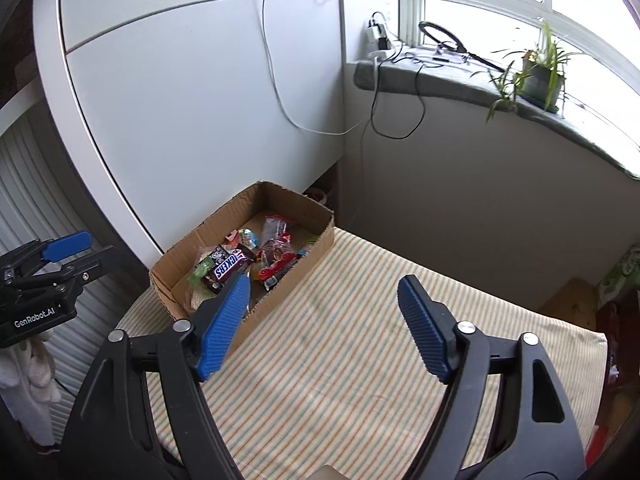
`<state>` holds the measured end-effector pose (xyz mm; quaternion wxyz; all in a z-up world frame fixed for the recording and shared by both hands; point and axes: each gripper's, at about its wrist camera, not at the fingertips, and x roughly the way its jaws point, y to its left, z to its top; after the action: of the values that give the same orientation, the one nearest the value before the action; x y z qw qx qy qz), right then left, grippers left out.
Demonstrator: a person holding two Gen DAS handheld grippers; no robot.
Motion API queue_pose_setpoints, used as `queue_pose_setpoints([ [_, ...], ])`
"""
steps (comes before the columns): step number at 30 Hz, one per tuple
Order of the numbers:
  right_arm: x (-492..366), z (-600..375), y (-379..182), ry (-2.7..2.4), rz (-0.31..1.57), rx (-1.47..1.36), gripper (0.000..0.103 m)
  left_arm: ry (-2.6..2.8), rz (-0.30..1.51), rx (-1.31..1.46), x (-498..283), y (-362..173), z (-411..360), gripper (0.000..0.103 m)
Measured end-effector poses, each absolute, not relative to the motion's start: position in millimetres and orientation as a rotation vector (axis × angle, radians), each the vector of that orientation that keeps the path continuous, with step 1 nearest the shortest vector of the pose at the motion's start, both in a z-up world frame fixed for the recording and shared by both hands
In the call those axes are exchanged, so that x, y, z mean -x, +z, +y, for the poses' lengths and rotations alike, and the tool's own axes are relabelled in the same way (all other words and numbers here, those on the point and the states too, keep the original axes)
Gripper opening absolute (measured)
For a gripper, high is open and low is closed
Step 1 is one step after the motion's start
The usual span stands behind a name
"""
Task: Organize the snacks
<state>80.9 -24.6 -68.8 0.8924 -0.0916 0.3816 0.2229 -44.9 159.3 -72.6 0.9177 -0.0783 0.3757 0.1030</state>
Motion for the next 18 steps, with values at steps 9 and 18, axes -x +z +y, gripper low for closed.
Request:
queue_pose_setpoints([
  [9, -66.8, -35.0, -60.9, 0.434, 0.774, 0.205, 0.080, 0.227, 0.765, 0.193, 50.7, -64.8, 154.5, 0.067],
  [18, -63.4, -39.8, -57.2, 0.416, 0.764, 0.191, 0.080, 0.237, 0.770, 0.187, 49.8, -63.7, 151.4, 0.067],
])
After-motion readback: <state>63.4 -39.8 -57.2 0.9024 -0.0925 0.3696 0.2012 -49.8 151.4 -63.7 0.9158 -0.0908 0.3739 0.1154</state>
